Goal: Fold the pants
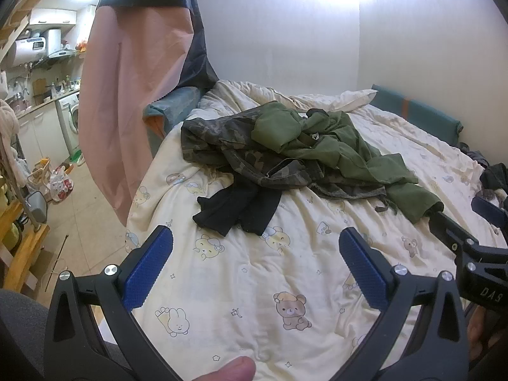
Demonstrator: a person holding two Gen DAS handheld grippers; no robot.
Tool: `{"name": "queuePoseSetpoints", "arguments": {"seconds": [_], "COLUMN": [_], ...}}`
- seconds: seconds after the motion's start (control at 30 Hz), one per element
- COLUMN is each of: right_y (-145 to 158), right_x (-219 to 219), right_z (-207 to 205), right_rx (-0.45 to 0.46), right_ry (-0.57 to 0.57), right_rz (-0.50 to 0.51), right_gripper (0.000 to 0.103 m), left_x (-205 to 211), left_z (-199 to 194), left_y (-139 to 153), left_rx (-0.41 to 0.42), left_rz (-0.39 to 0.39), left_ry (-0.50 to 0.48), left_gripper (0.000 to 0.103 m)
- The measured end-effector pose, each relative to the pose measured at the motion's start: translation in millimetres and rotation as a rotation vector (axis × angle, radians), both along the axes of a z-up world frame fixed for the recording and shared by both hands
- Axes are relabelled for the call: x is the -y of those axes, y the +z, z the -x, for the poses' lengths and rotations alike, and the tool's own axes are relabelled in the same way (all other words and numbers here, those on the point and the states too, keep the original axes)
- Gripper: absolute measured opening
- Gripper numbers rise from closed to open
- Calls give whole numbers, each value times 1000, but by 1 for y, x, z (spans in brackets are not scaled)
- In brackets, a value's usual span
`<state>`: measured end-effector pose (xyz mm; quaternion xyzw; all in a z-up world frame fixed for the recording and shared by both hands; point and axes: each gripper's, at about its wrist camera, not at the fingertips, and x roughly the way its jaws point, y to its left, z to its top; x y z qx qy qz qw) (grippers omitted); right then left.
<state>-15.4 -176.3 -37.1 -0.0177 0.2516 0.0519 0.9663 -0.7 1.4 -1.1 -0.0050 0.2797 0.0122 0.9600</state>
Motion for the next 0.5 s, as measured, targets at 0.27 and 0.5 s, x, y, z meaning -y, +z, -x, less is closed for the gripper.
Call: {"name": "queuePoseSetpoints", "arguments": {"seconds": [0.27,0.5], "right_y": [0,-1], "right_x": [-1,-2], "right_z": [0,1], "right_rx": [-1,5], "right_ry": [0,5], "right_rz": [2,5], "right_gripper": [103,103], "left_x": [0,-2], "left_z": [0,2], "left_y": [0,-7], "left_rx": [0,-5], "left_rz": [2,-6], "left_ry": [-1,-6], "left_gripper": [103,103]}}
